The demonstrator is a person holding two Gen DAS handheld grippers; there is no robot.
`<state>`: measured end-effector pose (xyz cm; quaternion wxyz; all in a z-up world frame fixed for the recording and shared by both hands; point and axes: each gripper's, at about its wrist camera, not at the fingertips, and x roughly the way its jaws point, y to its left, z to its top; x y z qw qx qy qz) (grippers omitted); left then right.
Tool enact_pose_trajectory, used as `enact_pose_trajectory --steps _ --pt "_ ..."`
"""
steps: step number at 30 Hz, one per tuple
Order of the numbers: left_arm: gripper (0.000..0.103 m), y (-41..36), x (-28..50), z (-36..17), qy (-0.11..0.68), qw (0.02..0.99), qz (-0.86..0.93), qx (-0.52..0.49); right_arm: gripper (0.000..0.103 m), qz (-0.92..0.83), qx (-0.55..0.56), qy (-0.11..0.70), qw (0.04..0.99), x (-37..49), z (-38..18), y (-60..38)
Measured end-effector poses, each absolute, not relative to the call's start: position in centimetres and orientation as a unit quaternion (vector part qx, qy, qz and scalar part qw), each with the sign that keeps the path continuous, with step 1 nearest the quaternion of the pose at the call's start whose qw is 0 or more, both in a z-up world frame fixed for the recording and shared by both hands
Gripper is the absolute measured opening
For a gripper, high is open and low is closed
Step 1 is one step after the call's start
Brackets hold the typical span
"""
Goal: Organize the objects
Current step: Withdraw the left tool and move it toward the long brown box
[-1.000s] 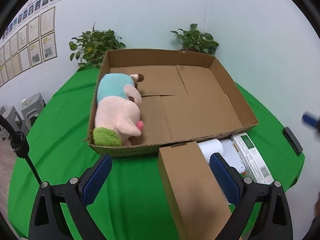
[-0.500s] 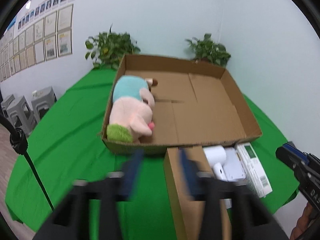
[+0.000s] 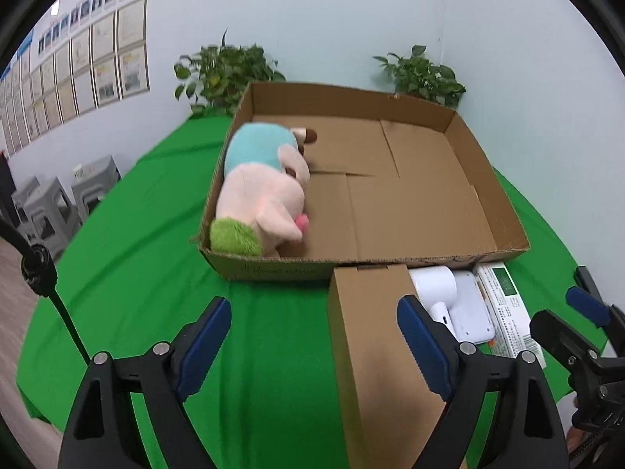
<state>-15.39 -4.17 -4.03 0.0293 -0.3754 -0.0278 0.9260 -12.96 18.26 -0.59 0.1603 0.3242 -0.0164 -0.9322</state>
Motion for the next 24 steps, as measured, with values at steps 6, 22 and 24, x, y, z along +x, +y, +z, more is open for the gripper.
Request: enact_pose_trajectory --steps 6,22,24 --pt "0.087 -3.8 -15.7 -5.1 -0.002 0.014 0.919 -0.393 0.103 -0.925 0.331 -0.027 0.185 -13.1 -1.1 18.3" --pt "0.087 -4.7 -15.2 -4.8 -0.008 0.030 0.919 -0.393 0.103 -0.920 0.344 -0.001 0.187 -12.9 -1.3 17.0" --pt "0.087 -4.7 -15.1 -4.7 -0.012 0.035 0.919 -0.392 0.103 -0.922 0.342 0.001 0.183 -12.9 -1.2 17.0"
